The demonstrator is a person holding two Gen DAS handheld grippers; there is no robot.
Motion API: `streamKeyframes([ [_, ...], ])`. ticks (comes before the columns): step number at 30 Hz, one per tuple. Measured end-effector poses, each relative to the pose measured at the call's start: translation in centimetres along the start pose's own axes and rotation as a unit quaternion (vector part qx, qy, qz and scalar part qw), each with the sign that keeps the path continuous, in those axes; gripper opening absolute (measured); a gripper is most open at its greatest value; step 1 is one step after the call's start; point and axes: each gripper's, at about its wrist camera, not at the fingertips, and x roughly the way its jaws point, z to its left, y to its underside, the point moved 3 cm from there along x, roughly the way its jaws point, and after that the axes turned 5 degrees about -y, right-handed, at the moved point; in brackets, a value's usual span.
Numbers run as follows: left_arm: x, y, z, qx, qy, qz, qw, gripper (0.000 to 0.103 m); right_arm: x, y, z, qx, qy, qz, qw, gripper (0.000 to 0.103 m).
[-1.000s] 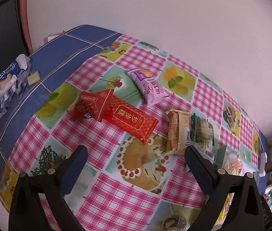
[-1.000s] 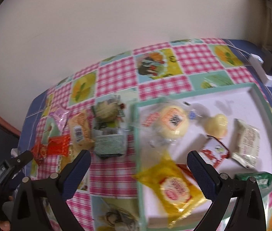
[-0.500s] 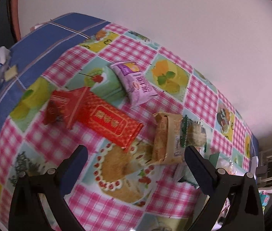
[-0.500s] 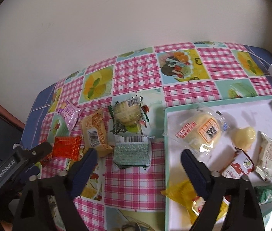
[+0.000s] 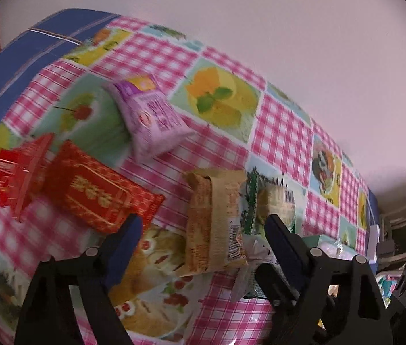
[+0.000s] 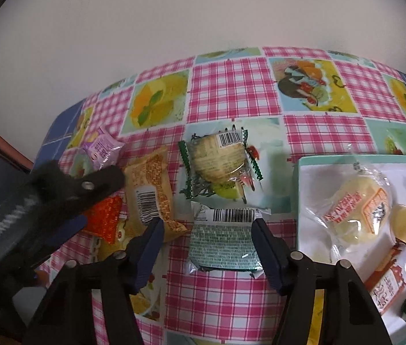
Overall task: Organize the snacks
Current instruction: 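Grasp the tan bread bag with the left tool while the right grasps the green packet, then drop the bag in the tray with the left tool while the right releases its packet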
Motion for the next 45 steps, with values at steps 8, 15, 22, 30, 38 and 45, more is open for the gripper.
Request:
streamKeyframes([
  [8,2.8,1.1,-0.3,0.004,0.01,0.032,0.9994,0.043,0.4,-0.1,0.4,-0.032,0.032,-0.005,0.999,0.061],
  [15,2.4,1.3,0.4,0.003,-0.003,0.04,0.9992,0.037,0.2,-0.1,-0.3,-0.019,0.047,0.002,0.999,0.061],
  [22,1.9,1.3,1.5,-0.006,-0.017,0.047,0.9987,0.037,0.9,0.3,-1.0,0.005,0.025,0.023,0.999,0.061],
  [30,1.6,1.3,2.4,-0.013,-0.018,0.048,0.9986,0.037,1.4,0.7,0.3,-0.028,0.043,0.025,0.998,0.062],
  [38,1.8,1.3,2.2,-0.011,-0.021,0.047,0.9986,0.037,1.8,0.7,0.7,-0.047,0.057,0.023,0.997,0.063],
  [45,1.9,1.2,2.0,-0.011,-0.024,0.047,0.9985,0.037,2.1,0.7,0.8,-0.047,0.059,0.02,0.997,0.061],
])
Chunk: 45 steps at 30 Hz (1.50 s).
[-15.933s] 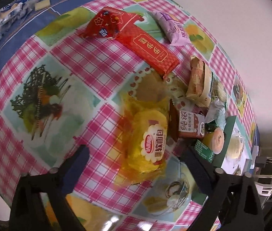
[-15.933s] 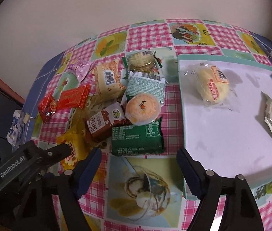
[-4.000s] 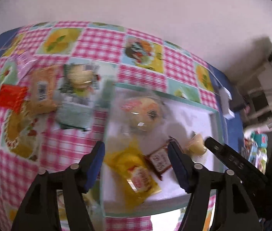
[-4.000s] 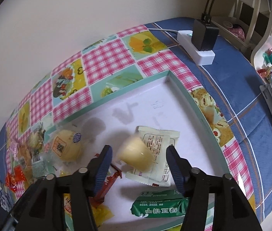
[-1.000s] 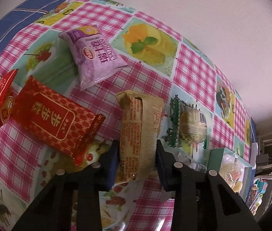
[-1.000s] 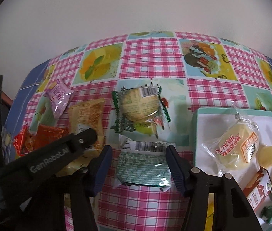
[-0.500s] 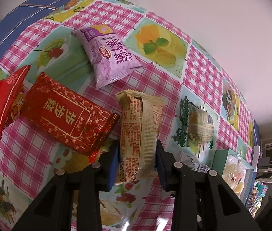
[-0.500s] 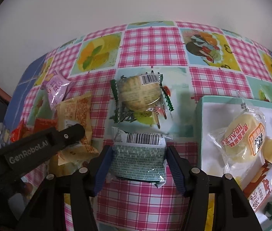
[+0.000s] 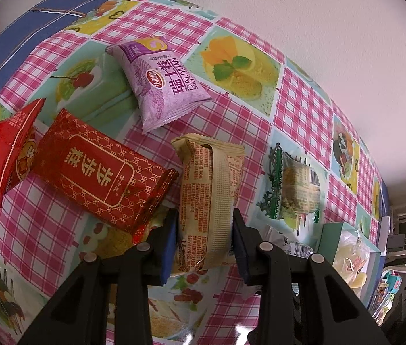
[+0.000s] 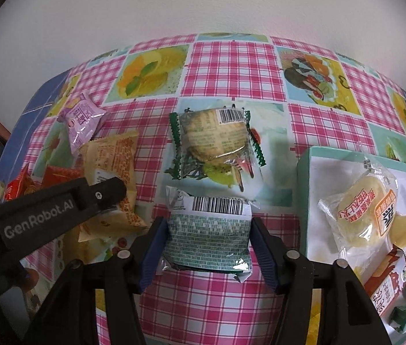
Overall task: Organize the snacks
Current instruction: 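Drop the bag in the tray with the left tool while the right releases its packet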
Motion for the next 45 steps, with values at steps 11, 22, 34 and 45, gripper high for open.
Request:
streamKeyframes([
  [11,-1.6,-0.3,-1.2,0.012,0.007,-0.014,0.9998,0.036,-2.7,-0.6,-0.1,0.009,-0.01,-0.024,1.0,0.057],
  [22,-6.6,-0.3,-3.7,0.023,0.032,-0.057,0.9976,0.036,-6.7,-1.6,-3.4,0.051,-0.016,-0.038,0.998,0.057],
  [34,-9.0,3.3,-13.0,0.118,0.069,-0.056,0.989,0.036,-12.6,-0.6,-17.5,0.186,0.067,-0.08,0.977,0.057],
  [45,-6.4,9.8,-21.0,0.22,0.092,-0.01,0.9711,0.036,-15.1,2.5,-27.8,0.283,0.113,-0.084,0.949,0.058],
])
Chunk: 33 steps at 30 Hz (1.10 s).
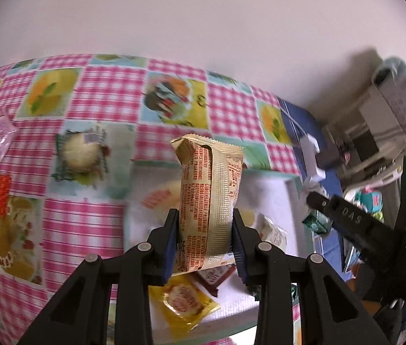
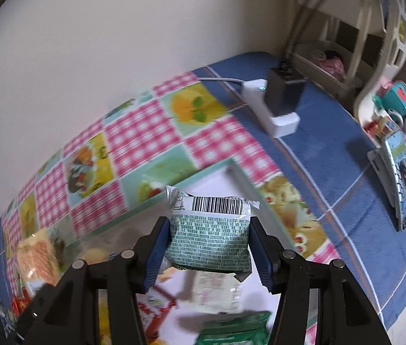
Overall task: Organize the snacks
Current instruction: 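Drop the bag in the tray with the left tool while the right releases its packet, then move both open tools back over the remaining red packets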
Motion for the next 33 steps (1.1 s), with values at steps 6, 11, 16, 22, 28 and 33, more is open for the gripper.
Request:
streamKeyframes([
  [6,1.7,0.8,-1.6,0.013,0.002,0.017,0.9998,0.036,1.6,0.5,-0.5,0.002,-0.01,0.024,1.0,0.059],
  [11,1.7,0.7,-1.4,0.006,0.006,0.015,0.9998,0.055,2.0,0.7,0.3,-0.009,-0.024,0.032,0.999,0.06],
  [16,0.9,0.3,-0.6,-0.002,-0.009,0.001,1.0,0.058,1.6,0.6,0.9,-0.018,-0.039,0.024,0.999,0.072],
  [22,0.5,-0.5,2.7,-0.051,-0.047,-0.015,0.9975,0.073,1.7,0.9,1.9,-0.027,-0.046,0.03,0.998,0.074],
  [28,-0.2,-0.8,7.1,-0.107,-0.097,-0.034,0.9888,0.082,1.4,1.7,3.6,-0.048,-0.055,0.029,0.997,0.094],
  [33,-1.2,-0.2,10.5,-0.151,-0.126,-0.047,0.9793,0.096,0.8,2.7,5.0,-0.064,-0.059,0.03,0.996,0.103],
])
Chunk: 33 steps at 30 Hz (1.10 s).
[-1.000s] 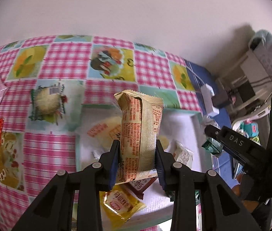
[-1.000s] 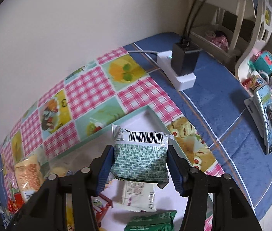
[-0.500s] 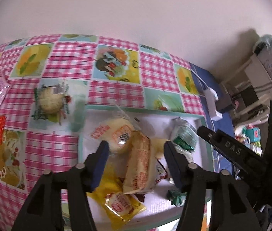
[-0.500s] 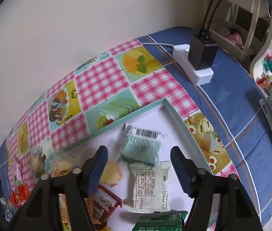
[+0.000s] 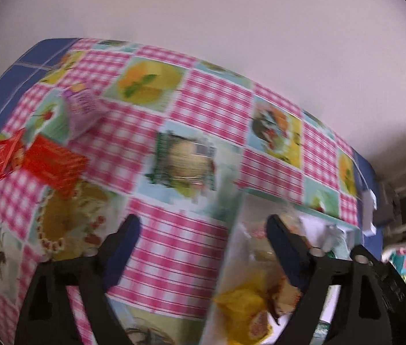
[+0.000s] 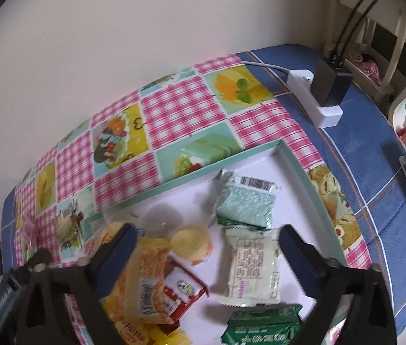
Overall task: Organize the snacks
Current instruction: 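Move both open tools back over the remaining red packets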
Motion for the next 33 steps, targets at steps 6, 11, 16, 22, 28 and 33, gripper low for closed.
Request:
streamKeyframes([
  [6,-0.9,-0.3,2.9,-0.022,-0.021,-0.017,0.9994,0.102,-1.2,0.9,1.5,-0.019,-0.001,-0.005,1.0,0.103],
  [11,-1.9,-0.3,4.7,-0.036,-0.033,-0.026,0.9985,0.102,-2.3,1.6,2.2,-0.029,-0.001,-0.008,1.0,0.103],
  [16,-2.6,0.2,5.7,-0.038,-0.032,-0.022,0.9985,0.102,-3.4,2.4,2.6,-0.031,-0.009,-0.013,0.999,0.103],
  [22,-3.0,0.8,8.0,-0.04,-0.056,-0.018,0.9975,0.102,-3.9,3.1,3.9,-0.04,-0.018,-0.013,0.999,0.103],
  [28,-3.6,-0.1,13.2,-0.067,-0.092,-0.02,0.9933,0.102,-3.2,4.0,7.7,-0.072,-0.033,-0.004,0.997,0.103],
  [33,-4.3,-1.0,17.8,-0.084,-0.127,-0.031,0.9878,0.102,-2.0,5.3,12.4,-0.11,-0.06,0.009,0.992,0.103],
])
